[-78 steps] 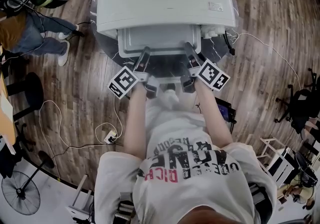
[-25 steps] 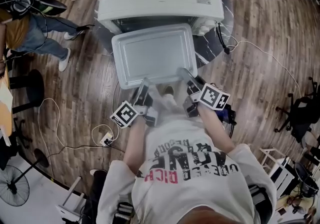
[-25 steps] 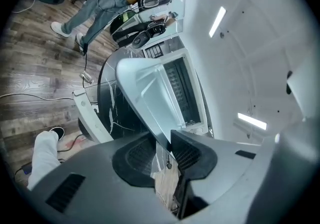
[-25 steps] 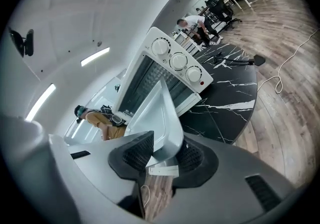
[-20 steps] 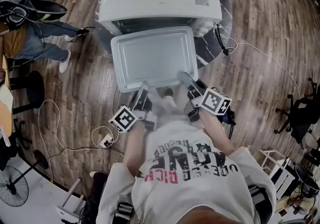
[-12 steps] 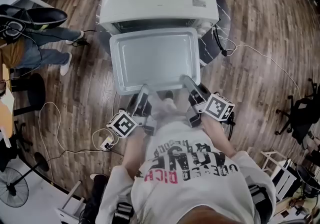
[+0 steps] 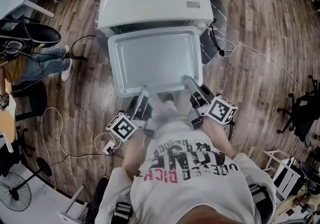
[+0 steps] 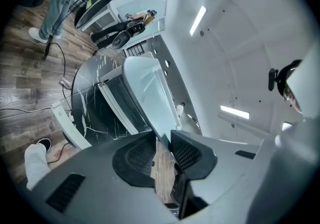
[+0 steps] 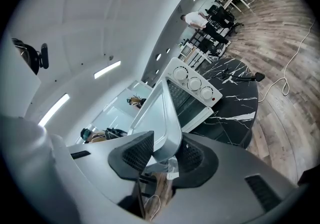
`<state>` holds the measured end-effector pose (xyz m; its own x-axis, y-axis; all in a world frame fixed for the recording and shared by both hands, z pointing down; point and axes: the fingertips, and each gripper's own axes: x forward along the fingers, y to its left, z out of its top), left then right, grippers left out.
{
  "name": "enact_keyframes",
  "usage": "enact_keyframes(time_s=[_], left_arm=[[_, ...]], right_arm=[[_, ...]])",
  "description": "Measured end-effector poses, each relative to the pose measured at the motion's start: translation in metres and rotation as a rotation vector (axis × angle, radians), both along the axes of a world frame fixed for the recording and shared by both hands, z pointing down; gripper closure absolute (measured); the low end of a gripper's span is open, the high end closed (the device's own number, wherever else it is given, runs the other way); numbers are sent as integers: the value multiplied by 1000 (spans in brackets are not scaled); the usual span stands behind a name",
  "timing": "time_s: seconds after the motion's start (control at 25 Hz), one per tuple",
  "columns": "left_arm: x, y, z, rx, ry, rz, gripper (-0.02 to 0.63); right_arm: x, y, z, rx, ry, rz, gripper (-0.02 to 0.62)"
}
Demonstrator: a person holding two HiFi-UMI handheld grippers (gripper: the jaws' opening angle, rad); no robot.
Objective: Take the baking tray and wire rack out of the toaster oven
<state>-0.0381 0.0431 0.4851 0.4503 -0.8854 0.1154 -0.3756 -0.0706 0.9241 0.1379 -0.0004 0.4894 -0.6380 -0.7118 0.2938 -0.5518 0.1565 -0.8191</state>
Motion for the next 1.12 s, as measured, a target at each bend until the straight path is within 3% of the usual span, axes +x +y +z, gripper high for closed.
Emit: enact_keyframes(time_s=[0.56,1.12], left_arm=[[-2,-19,-32,82,7,14,515],[-11,-58,-47,100,28,31,515]], right_arm=[[-2,-19,-36,89,-57,24,482],[-11,-57,-57,141,-93,40,482]])
